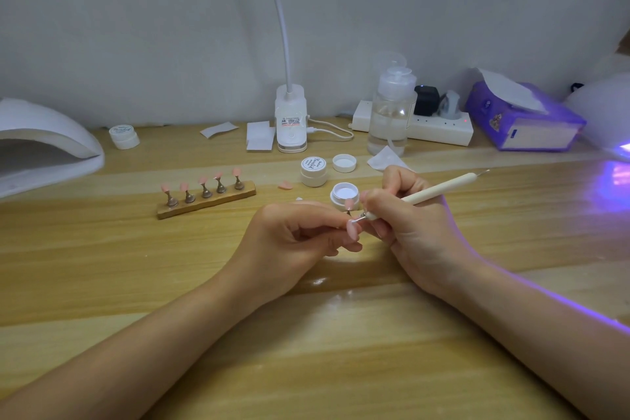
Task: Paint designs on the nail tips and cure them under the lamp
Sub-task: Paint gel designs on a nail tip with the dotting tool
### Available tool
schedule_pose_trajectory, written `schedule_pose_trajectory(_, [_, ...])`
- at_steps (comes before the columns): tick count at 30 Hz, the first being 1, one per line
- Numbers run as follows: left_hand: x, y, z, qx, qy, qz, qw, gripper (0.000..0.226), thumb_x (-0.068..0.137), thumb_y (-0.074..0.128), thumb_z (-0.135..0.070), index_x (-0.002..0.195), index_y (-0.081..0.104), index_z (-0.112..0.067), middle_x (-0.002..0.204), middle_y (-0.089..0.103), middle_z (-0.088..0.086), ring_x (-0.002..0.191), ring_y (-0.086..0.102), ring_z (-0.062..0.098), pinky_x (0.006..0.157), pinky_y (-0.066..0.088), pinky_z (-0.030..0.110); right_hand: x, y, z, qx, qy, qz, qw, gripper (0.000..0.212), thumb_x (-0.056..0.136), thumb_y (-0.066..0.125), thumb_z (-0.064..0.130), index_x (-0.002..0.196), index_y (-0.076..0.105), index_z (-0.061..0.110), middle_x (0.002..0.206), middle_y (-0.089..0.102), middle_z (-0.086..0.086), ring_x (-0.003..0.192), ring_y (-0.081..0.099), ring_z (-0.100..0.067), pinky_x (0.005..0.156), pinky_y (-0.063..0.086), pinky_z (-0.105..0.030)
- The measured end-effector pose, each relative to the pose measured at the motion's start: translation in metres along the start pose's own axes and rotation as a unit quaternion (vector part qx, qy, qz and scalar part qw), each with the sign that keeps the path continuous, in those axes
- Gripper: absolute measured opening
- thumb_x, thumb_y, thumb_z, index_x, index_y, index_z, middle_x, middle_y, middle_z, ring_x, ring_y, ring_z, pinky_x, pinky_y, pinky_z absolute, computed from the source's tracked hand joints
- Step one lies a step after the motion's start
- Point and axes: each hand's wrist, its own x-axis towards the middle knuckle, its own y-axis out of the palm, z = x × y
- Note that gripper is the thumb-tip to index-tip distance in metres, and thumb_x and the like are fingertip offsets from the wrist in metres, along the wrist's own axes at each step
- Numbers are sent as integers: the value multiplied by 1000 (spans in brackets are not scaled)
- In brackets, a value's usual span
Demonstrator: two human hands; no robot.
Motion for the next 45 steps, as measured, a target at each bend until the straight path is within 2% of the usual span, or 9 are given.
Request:
schedule_pose_trajectory(5, [0, 0, -1, -9, -7, -5, 1000, 23, 73, 62, -15, 95, 67, -12, 76, 69, -1, 68, 68, 7, 58, 50, 18, 1, 0, 0, 8, -1, -6, 1000, 51, 81, 43, -19, 46, 35, 17, 37, 36, 1, 30, 42, -8, 42, 44, -19])
schedule_pose_trajectory(9, [0, 0, -2, -6, -8, -7, 1000, 21, 73, 62, -14, 93, 67, -13, 75, 69, 1, 68, 69, 9, 58, 51, 18, 1, 0, -1, -8, -5, -6, 1000, 52, 77, 50, -16, 43, 37, 21, 37, 36, 0, 31, 38, -7, 44, 45, -19])
schedule_pose_trajectory(18, [0, 1, -3, -2, -2, -8, 1000, 23, 72, 61, -15, 94, 66, -11, 75, 68, 2, 66, 66, 3, 57, 51, 18, 0, 1, 0, 5, -5, -4, 1000, 55, 81, 43, -18, 44, 37, 22, 42, 38, -5, 29, 47, -9, 43, 42, -18])
schedule_pose_trajectory(24, [0, 1, -2, -4, -2, -7, 1000, 25, 72, 61, -15, 97, 65, -11, 75, 68, 2, 67, 68, 5, 58, 51, 18, 0, 1, -1, -7, -3, -11, 1000, 55, 81, 44, -18, 43, 36, 22, 36, 36, 3, 30, 41, -6, 44, 44, -18])
schedule_pose_trajectory(31, [0, 0, -2, -5, 3, -3, 1000, 17, 73, 61, -15, 89, 67, -15, 76, 68, -1, 68, 68, 5, 58, 51, 17, 0, 0, -1, -6, -12, -7, 1000, 44, 81, 45, -18, 53, 32, 13, 37, 36, 2, 30, 44, -6, 43, 43, -18])
schedule_pose_trajectory(35, [0, 0, -1, -8, 0, -4, 1000, 21, 73, 61, -15, 93, 67, -14, 76, 68, 0, 68, 68, 6, 57, 50, 16, 1, 0, -1, 4, -8, -10, 1000, 53, 79, 47, -18, 44, 37, 20, 39, 35, -1, 30, 41, -8, 43, 44, -18])
schedule_pose_trajectory(39, [-1, 0, -1, -9, -1, -4, 1000, 18, 73, 61, -14, 90, 67, -16, 76, 68, 1, 69, 69, 8, 57, 51, 17, 1, -1, -3, -10, -12, -9, 1000, 53, 75, 53, -14, 42, 38, 24, 37, 36, 2, 31, 39, -6, 44, 44, -18])
schedule_pose_trajectory(45, [0, 0, -1, -8, -1, -3, 1000, 18, 73, 61, -16, 90, 67, -16, 75, 68, -2, 68, 68, 6, 57, 50, 16, 1, 0, -2, -6, -10, -4, 1000, 55, 82, 45, -17, 43, 37, 22, 37, 36, 1, 30, 47, -9, 43, 43, -17])
